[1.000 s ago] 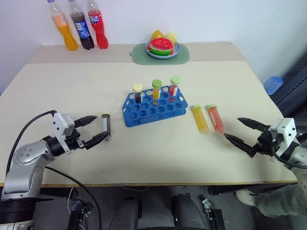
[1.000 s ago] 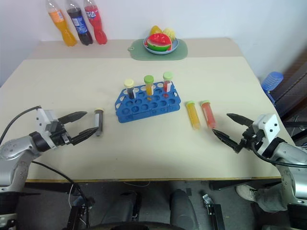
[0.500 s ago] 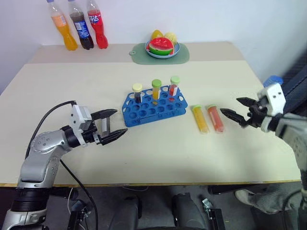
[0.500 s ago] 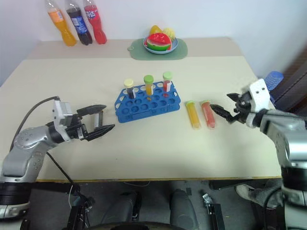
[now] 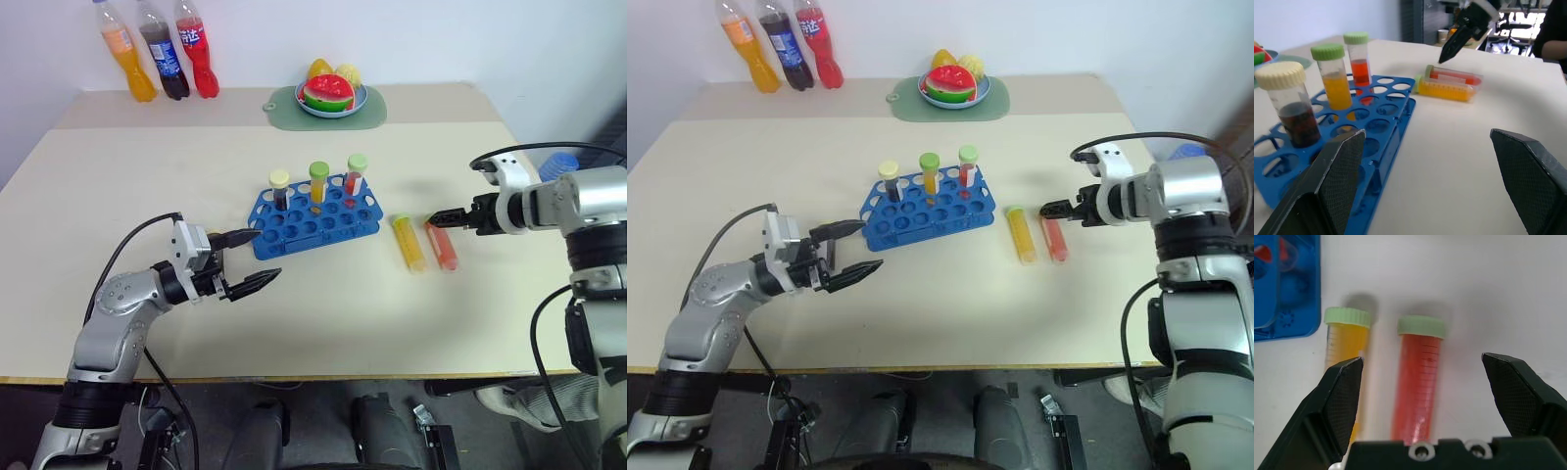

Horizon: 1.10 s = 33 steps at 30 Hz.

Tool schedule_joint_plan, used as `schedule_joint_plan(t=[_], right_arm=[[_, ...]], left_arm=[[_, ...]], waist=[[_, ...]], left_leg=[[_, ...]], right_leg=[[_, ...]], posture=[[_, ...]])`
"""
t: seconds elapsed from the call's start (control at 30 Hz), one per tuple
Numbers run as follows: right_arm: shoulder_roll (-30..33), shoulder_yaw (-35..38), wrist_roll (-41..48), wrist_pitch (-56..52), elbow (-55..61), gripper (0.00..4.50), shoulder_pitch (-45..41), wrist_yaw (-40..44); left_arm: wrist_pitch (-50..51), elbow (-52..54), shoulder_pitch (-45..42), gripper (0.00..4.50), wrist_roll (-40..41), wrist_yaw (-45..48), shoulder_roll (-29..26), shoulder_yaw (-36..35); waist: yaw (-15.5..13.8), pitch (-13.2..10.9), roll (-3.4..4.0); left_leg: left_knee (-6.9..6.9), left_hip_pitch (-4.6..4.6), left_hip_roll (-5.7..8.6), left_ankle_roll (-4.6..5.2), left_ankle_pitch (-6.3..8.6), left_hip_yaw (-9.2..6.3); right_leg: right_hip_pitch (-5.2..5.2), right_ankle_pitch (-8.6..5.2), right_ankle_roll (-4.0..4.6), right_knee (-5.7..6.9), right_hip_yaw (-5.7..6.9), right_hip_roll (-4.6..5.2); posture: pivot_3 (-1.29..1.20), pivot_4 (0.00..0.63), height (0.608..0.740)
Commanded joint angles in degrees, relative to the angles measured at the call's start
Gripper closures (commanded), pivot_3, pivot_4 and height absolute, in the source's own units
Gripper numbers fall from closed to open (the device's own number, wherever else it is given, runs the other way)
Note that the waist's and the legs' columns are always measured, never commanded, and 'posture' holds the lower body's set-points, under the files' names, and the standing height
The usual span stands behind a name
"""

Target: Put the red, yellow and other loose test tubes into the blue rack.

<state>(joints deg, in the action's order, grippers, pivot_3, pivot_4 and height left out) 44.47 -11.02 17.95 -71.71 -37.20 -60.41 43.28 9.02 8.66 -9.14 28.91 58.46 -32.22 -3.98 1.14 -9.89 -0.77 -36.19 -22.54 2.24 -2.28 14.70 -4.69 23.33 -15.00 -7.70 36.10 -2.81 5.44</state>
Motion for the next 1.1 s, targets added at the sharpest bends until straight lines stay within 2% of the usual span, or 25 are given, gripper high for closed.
schedule_joint_plan(t=[0.03,0.1,0.17,0.23,0.37,0.4,0.5,0.63,0.73,0.83,0.93,1.1], right_arm=[[-0.9,-4.0,-3.8,3.2,-5.1,0.21,-3.0,4.2],[-1.9,-6.7,-6.4,6.4,-8.3,0.21,-3.5,6.1],[-3.2,-8.6,-9.3,10.2,-12.0,0.75,-3.9,7.3],[-4.2,-9.7,-11.4,12.7,-14.4,1.54,-4.4,8.8],[-5.2,-10.7,-14.9,17.1,-16.8,3.44,-5.0,11.2],[-5.3,-10.6,-15.7,17.8,-17.2,3.69,-5.0,11.6],[-3.4,-11.3,-18.2,23.8,-14.1,3.71,-2.7,14.3],[1.4,-6.8,-16.7,33.9,-4.1,3.71,2.7,18.3],[1.9,6.3,-6.0,39.1,12.8,3.71,12.6,21.0],[-2.8,14.6,1.7,44.9,24.9,3.71,20.2,20.4],[-10.4,16.8,2.7,53.3,31.9,3.71,24.7,14.9],[-23.3,15.4,0.1,66.2,27.7,3.71,24.8,6.9]], left_arm=[[-0.8,3.5,1.4,0.28,0.3,-1.1,0.2,-1.1],[-0.7,4.6,2.5,0.28,0.4,-2.0,0.5,-1.3],[-0.9,5.7,3.9,0.23,0.3,-2.8,0.7,-1.3],[-0.9,6.9,5.3,0.23,0.4,-3.9,1.1,-1.7],[-0.9,8.1,7.2,0.23,0.6,-5.0,1.1,-2.2],[-1.0,8.1,7.3,0.23,0.6,-5.1,1.0,-2.1],[-1.0,7.7,6.6,0.23,0.8,-5.2,0.9,-2.2],[-1.4,6.5,5.8,0.23,0.6,-4.9,1.0,-2.4],[-1.6,6.0,5.4,0.23,0.6,-5.0,1.4,-2.4],[-1.7,4.9,4.6,0.23,0.7,-4.8,1.6,-2.2],[-1.8,3.3,3.3,0.23,0.6,-4.2,1.6,-2.0],[-1.6,1.7,1.8,0.23,0.8,-3.4,1.6,-2.2]], waist=[[-0.1,0.0,0.00],[-0.1,0.0,0.00],[0.0,0.0,-0.01],[0.1,0.0,-0.02],[0.5,0.0,-0.02],[0.6,0.0,-0.03],[1.1,0.0,-0.03],[1.0,0.0,-0.02],[0.7,0.0,-0.01],[1.2,0.0,0.05],[1.5,0.0,0.08],[1.2,0.0,0.09]], left_leg=[[-0.01,-0.01,0.00,0.00,0.00,0.00],[-0.02,-0.01,0.01,0.00,0.00,0.00],[-0.04,0.00,0.02,0.00,0.00,0.01],[-0.05,0.03,0.02,0.00,0.00,0.00],[-0.04,0.07,-0.01,0.00,0.00,0.01],[-0.04,0.07,-0.01,0.00,0.00,0.00],[-0.05,0.07,0.00,0.00,0.00,-0.01],[-0.06,0.07,0.02,0.00,0.00,-0.03],[-0.05,0.04,0.03,0.00,0.00,-0.06],[-0.02,0.04,0.01,0.00,0.00,-0.03],[-0.02,0.12,-0.10,0.00,0.00,-0.04],[-0.05,0.12,-0.07,-0.01,-0.01,-0.07]], right_leg=[[0.01,0.00,0.00,0.00,0.00,0.00],[0.00,0.00,0.00,0.00,0.00,0.00],[-0.01,0.00,-0.01,0.01,0.00,0.01],[-0.03,0.00,-0.01,0.03,0.00,0.00],[-0.04,0.00,-0.01,0.06,0.00,-0.02],[-0.04,0.00,-0.01,0.06,0.00,-0.02],[-0.08,0.00,-0.01,0.06,0.00,-0.02],[-0.10,0.01,-0.01,0.04,0.02,-0.01],[-0.09,0.01,-0.02,0.02,0.02,0.01],[-0.04,0.01,-0.02,0.07,0.00,0.00],[-0.06,0.01,-0.02,0.10,-0.04,-0.11],[-0.06,0.01,-0.02,0.13,-0.05,-0.10]], posture=[[0.00,0.150,0.740],[0.00,0.150,0.740],[0.00,0.150,0.740],[0.00,0.150,0.740],[0.00,0.150,0.740],[0.00,0.150,0.740],[0.00,0.150,0.740],[0.00,0.150,0.740],[0.00,0.150,0.740],[0.00,0.150,0.740],[0.00,0.150,0.740],[0.00,0.150,0.740]])
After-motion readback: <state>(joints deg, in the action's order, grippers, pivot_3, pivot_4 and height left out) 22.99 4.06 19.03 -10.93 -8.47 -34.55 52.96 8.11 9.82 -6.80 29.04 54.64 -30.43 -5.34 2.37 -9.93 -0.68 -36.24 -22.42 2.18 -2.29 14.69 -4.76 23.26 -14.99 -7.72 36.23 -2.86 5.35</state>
